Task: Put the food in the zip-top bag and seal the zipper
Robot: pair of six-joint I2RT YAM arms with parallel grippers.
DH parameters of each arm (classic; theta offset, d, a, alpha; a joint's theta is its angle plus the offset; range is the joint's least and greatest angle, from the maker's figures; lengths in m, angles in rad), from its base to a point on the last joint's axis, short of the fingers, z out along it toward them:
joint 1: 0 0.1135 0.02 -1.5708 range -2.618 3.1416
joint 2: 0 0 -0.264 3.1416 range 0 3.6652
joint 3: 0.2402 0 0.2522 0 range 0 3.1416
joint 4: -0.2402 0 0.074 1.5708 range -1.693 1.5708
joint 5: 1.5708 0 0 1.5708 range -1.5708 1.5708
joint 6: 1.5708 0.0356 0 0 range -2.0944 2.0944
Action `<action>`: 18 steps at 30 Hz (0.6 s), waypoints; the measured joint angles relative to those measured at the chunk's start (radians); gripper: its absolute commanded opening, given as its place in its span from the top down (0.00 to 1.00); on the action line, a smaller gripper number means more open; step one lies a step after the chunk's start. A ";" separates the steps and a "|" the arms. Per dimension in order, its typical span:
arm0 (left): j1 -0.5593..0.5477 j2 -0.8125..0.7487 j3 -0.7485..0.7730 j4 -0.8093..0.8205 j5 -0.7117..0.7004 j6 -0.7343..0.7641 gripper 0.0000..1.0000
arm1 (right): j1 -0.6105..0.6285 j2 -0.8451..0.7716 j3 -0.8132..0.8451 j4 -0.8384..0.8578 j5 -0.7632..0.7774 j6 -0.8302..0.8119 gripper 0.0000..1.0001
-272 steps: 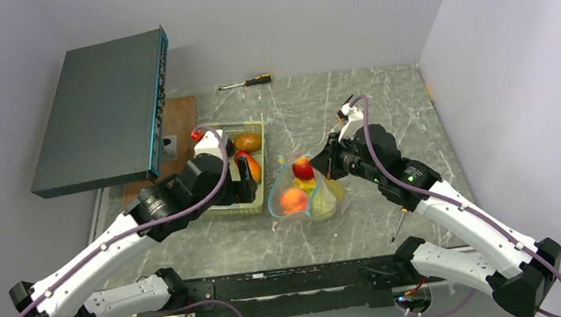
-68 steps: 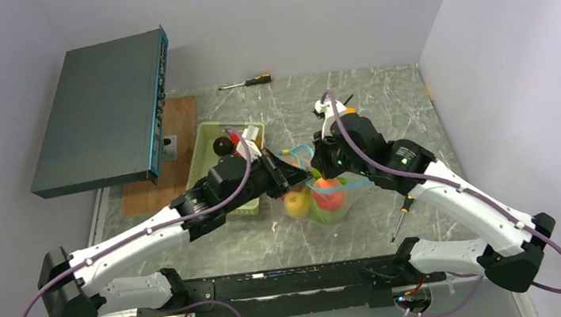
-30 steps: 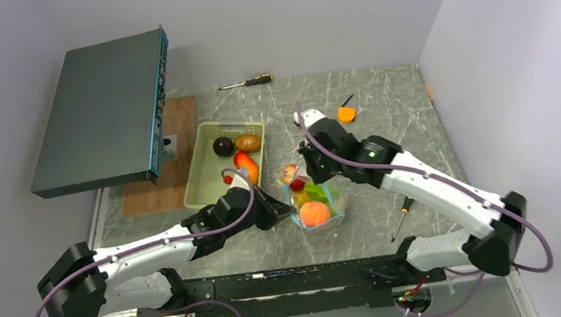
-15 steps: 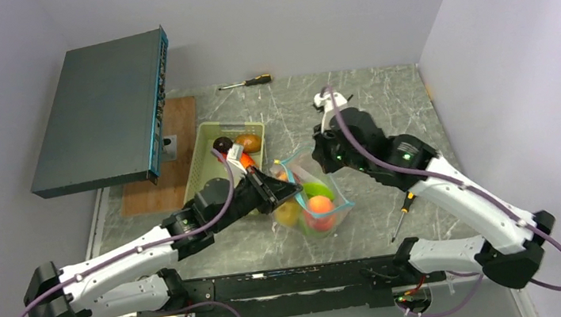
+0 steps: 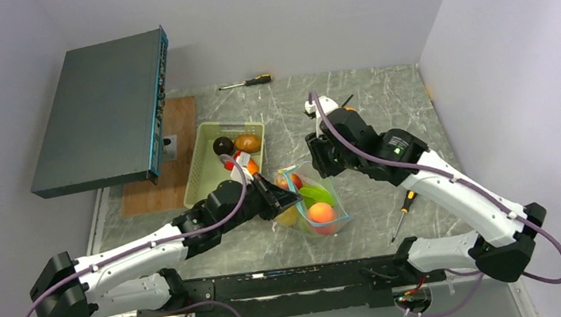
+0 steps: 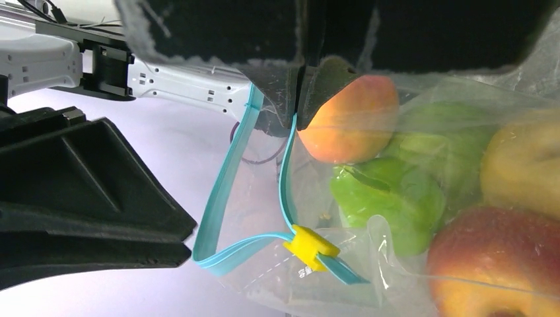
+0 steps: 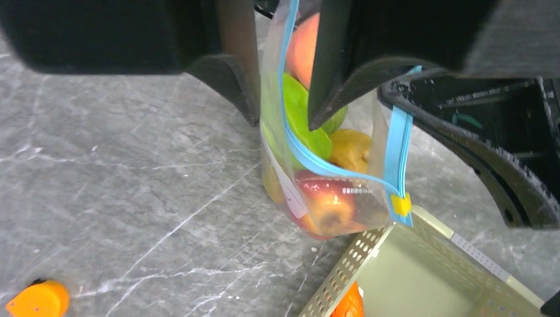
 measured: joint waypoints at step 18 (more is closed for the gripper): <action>0.000 -0.027 0.006 -0.020 -0.001 0.042 1.00 | 0.076 -0.116 -0.036 -0.062 -0.363 -0.051 0.61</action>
